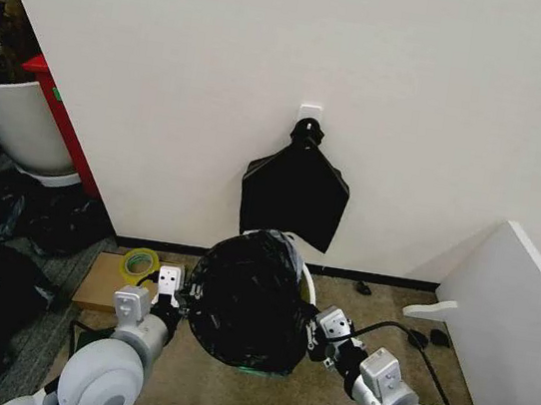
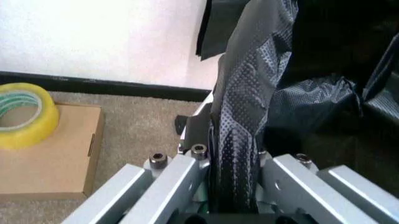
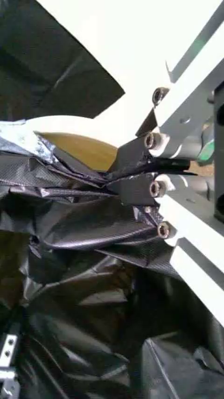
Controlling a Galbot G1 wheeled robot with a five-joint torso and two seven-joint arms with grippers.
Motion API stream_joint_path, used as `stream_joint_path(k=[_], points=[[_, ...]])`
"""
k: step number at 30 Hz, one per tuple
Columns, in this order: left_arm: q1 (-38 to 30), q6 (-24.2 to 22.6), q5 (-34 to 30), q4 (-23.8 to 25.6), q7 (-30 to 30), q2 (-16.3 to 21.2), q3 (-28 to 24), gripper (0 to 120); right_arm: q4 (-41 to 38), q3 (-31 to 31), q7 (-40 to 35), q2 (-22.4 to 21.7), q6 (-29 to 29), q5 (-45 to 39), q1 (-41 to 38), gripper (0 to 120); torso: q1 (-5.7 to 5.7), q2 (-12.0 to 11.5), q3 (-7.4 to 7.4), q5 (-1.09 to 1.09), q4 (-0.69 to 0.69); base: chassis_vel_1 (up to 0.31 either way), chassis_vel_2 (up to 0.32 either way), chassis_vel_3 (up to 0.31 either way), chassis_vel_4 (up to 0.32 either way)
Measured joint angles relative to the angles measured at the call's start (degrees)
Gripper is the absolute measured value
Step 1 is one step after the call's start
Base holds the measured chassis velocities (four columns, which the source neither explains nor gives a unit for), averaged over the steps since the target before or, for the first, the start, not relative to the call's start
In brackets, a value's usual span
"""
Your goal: Place the garbage bag over the trash bin.
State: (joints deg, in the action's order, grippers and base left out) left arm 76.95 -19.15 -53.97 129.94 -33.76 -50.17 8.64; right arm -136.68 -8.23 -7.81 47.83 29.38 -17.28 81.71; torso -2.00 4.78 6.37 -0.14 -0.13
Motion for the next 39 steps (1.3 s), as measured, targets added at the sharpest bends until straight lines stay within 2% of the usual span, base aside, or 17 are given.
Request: stream_joint_path(k=[14, 19, 24, 31, 33, 36, 37, 39], points=[[0.5, 1.4, 0.3, 0.0, 1.2, -0.2, 0.3, 0, 1.8, -8.7, -1.6, -0.9, -1.7, -2.9, 1.4, 0, 0.00, 0.0, 0.00, 0.00, 0.00, 0.000, 0.000, 0.000, 0.000], [0.8, 2.1, 0.1, 0.4, 2.1, -0.2, 0.5, 0, 5.5, -9.1, 0.4, -1.1, -3.7, -3.7, 0.6, 0, 0.00, 0.0, 0.00, 0.00, 0.00, 0.000, 0.000, 0.000, 0.000], [1.4, 2.6, -0.7, 1.3, 3.1, -0.1, 1.1, 0, 11.8, -8.7, 2.8, -0.9, -7.1, -11.7, -1.5, 0, 0.00, 0.0, 0.00, 0.01, 0.01, 0.000, 0.000, 0.000, 0.000], [1.4, 2.6, -1.0, 1.5, 3.2, -0.1, 1.0, 0, 13.0, -8.3, 4.0, -0.2, -9.2, -15.0, -1.5, 0, 0.00, 0.0, 0.00, 0.00, 0.00, 0.000, 0.000, 0.000, 0.000], [1.3, 2.6, -1.0, 1.1, 3.2, -0.2, 1.0, 0, 12.2, -8.5, 4.2, -0.2, -9.3, -15.2, -1.0, 1, 0.00, 0.0, 0.00, 0.00, 0.00, 0.000, 0.000, 0.000, 0.000], [1.3, 2.6, -1.1, 0.0, 3.2, -0.3, 1.1, 0, 11.3, -9.8, 4.3, 0.0, -9.4, -16.0, 0.1, 16, 0.00, 0.0, 0.00, -0.01, 0.00, 0.000, 0.000, 0.000, 0.000], [1.3, 2.6, -1.1, 0.0, 3.2, -0.3, 1.1, 0, 11.3, -9.8, 4.3, 0.0, -9.4, -16.0, 0.1, 16, 0.00, 0.0, 0.00, -0.01, 0.00, 0.000, 0.000, 0.000, 0.000], [1.2, 2.7, -1.4, -1.0, 3.3, -0.3, 1.4, 0, 11.3, -12.2, 4.3, 0.1, -9.5, -17.9, 0.9, 25, 0.00, 0.0, 0.00, 0.00, 0.00, 0.000, 0.000, 0.000, 0.000]])
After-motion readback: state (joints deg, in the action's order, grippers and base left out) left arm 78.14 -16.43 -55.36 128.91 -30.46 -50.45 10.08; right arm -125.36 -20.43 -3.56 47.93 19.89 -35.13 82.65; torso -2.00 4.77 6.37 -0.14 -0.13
